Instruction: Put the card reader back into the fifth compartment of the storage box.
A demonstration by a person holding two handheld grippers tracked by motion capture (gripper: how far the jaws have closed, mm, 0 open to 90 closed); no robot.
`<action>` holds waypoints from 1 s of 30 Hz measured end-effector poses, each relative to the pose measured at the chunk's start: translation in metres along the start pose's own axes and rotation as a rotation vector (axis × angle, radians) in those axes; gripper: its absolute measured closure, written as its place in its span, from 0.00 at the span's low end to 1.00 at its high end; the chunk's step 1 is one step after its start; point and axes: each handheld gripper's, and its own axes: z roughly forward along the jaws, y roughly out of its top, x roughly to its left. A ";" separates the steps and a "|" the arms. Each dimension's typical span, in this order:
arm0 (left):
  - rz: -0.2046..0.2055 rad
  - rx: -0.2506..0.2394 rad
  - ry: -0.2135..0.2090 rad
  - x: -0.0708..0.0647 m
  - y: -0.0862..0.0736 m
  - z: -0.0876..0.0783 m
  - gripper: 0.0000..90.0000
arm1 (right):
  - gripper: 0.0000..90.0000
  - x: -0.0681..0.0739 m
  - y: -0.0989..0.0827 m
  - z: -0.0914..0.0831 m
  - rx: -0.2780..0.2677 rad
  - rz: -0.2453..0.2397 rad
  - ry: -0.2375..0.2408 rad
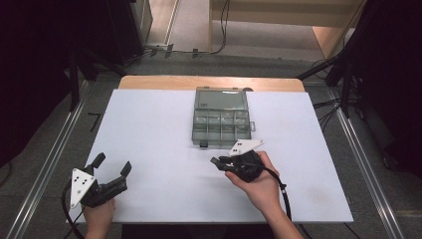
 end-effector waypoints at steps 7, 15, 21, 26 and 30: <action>0.002 0.002 -0.001 0.000 0.000 0.000 0.13 | 0.79 -0.004 0.005 0.003 -0.009 0.005 0.000; 0.003 0.002 -0.001 0.000 0.000 0.000 0.13 | 0.79 -0.010 0.012 0.006 -0.008 0.008 0.005; 0.005 0.003 -0.002 0.000 0.000 0.000 0.13 | 0.79 -0.014 0.019 0.009 -0.011 0.009 0.007; 0.005 0.002 -0.002 0.000 0.000 0.000 0.13 | 0.79 -0.016 0.023 0.012 -0.012 0.010 0.007; 0.005 0.003 -0.002 0.000 0.000 0.000 0.13 | 0.79 -0.017 0.028 0.014 -0.007 0.005 0.006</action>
